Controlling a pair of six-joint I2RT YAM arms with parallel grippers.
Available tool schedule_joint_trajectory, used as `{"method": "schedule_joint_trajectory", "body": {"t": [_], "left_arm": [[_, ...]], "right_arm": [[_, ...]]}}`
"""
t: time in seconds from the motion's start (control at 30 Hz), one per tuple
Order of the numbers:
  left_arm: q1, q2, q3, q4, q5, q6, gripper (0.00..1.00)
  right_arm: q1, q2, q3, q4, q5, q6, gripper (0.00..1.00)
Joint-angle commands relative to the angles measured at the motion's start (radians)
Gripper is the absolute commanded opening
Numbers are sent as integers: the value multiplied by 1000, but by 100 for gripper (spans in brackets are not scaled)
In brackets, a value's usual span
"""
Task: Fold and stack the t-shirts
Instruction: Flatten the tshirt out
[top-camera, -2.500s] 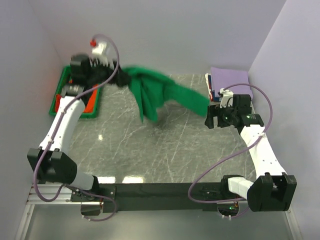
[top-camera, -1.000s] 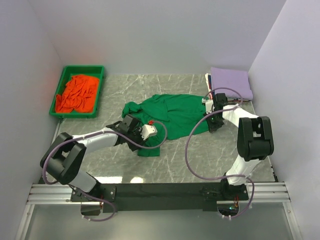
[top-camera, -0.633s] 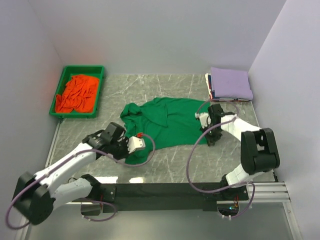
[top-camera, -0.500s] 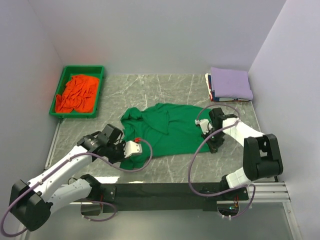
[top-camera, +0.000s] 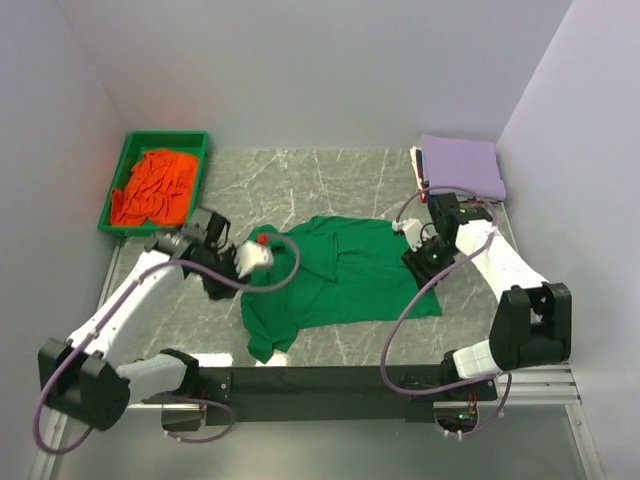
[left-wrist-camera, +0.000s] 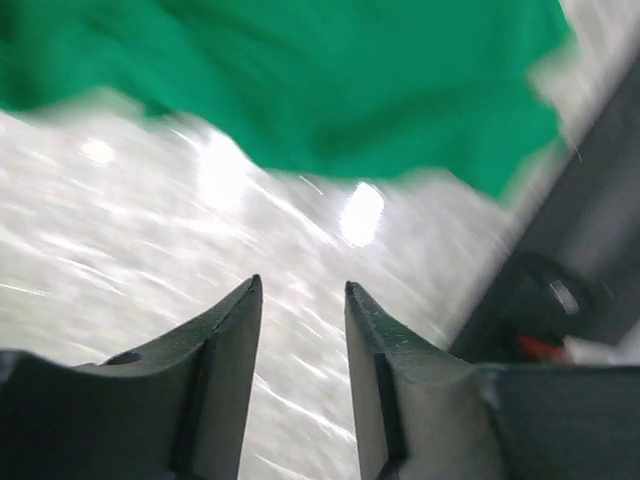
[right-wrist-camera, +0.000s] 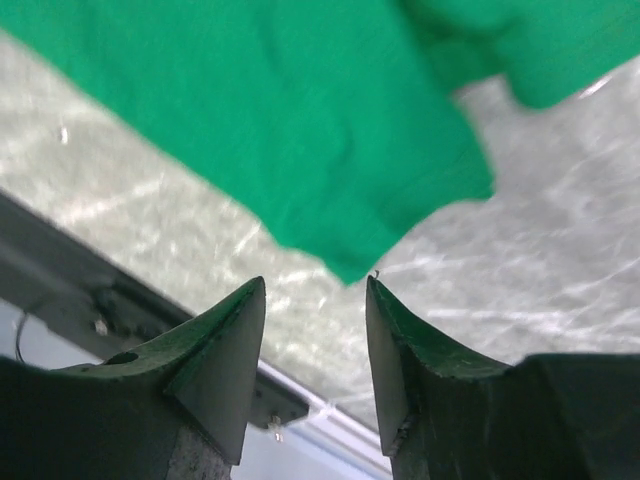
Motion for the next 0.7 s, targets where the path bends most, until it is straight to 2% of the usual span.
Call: {"method": "schedule_joint_trajectory", "body": {"t": [0.0,0.03,0.2,0.23,0.4,0.67], "left_arm": [[13,83,114,180,69,-84,45],[13,104,136,311,89,-121,46],[-38,316,217,516,169,-217,63],[-76,369,237,560,169,-215,73],[-177,471,242,691,183,-160,73],[-303,643,259,745,189,-33,70]], "right_arm": [[-13,71,47,91,-26,82,52],[-16,97,54,115,-39,105,51],[-37,284,123,214,-99,250,45],[-44,304,134,221,-107,265,44],[-47,386,163,244,-125,316,42],[-48,417,120,236,-102,316,39]]}}
